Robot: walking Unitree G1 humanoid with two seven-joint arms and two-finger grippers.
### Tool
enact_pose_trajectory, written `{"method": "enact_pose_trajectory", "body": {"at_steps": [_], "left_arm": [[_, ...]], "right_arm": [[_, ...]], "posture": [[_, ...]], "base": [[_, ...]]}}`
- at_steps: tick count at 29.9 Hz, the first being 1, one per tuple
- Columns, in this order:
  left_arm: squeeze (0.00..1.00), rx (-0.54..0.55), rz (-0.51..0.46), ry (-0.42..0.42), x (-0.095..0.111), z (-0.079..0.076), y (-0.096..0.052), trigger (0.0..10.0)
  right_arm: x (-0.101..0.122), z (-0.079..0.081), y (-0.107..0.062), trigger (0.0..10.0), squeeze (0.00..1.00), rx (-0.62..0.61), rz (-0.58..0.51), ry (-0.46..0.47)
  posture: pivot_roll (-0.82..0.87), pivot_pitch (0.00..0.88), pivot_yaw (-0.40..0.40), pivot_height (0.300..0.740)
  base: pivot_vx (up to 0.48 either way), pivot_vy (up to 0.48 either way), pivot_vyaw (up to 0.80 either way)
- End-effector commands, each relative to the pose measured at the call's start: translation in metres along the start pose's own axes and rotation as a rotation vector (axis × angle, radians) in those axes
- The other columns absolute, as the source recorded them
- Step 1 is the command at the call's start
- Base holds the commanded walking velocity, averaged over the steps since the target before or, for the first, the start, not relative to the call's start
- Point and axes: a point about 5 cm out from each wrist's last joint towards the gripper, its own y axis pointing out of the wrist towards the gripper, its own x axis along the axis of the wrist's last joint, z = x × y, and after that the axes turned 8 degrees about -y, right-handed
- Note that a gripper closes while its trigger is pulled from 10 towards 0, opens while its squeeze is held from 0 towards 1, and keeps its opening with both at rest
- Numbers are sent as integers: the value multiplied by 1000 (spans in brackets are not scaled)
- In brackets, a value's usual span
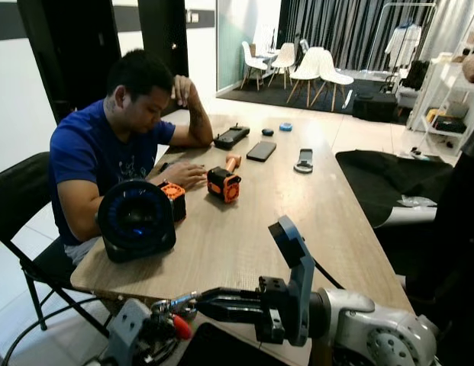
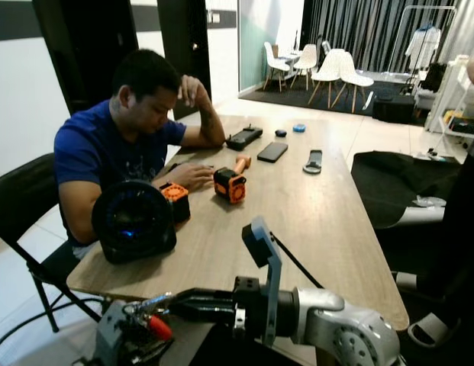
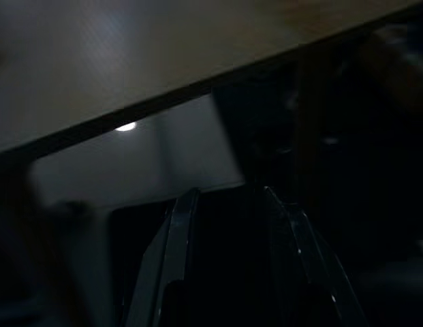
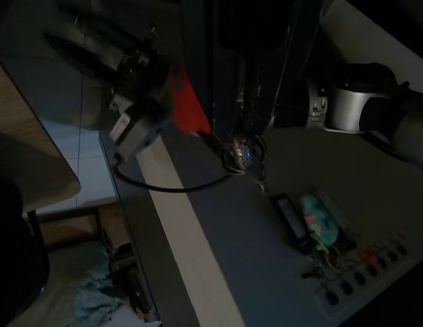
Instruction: Hang keys on a hook
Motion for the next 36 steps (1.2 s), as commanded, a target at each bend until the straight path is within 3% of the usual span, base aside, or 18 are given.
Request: {"method": "enact_pose_trajectory", "body": {"at_steps": [1,7,14,16,19,21,23,26,31,34,36], "left_arm": [[0,-43,64,-9,-8,-4,-5,10000],[0,-126,278,85,-33,-6,-17,10000],[0,-110,346,102,-43,-3,-22,10000],[0,-18,455,190,-57,6,-26,10000],[0,50,496,233,-64,11,-27,10000],[0,191,536,265,-73,20,-26,10000],[0,233,528,230,-76,19,-24,10000],[0,226,528,218,-81,13,-21,10000],[0,226,523,210,-84,10,-18,10000],[0,218,530,206,-90,6,-16,10000],[0,215,535,208,-92,5,-15,10000]], "right_arm": [[1,7,2,0,0,41,1,-5],[-13,10,-3,0,0,66,59,54],[-21,14,-4,0,0,84,90,90],[-29,17,-7,0,0,86,111,125],[-36,17,-10,0,0,74,127,151],[-58,14,-18,0,0,-1,182,225],[-79,12,-26,0,0,-64,221,292],[-103,13,-36,0,0,-150,259,374],[-124,12,-46,0,0,-242,270,437],[-156,2,-66,0,0,-454,264,523],[-165,1,-72,0,0,-505,267,551]], "posture": [[45,48,-1,740],[44,49,-1,740],[43,49,1,740],[44,50,1,740],[44,50,-1,740],[42,49,1,740],[39,50,6,740],[38,50,9,740],[37,50,12,740],[34,51,19,740],[34,51,19,740]], "base": [[0,0,0],[0,0,0],[0,0,0],[0,0,0],[0,0,0],[0,0,0],[0,0,0],[0,0,0],[0,0,0],[0,0,0],[0,0,0]]}}
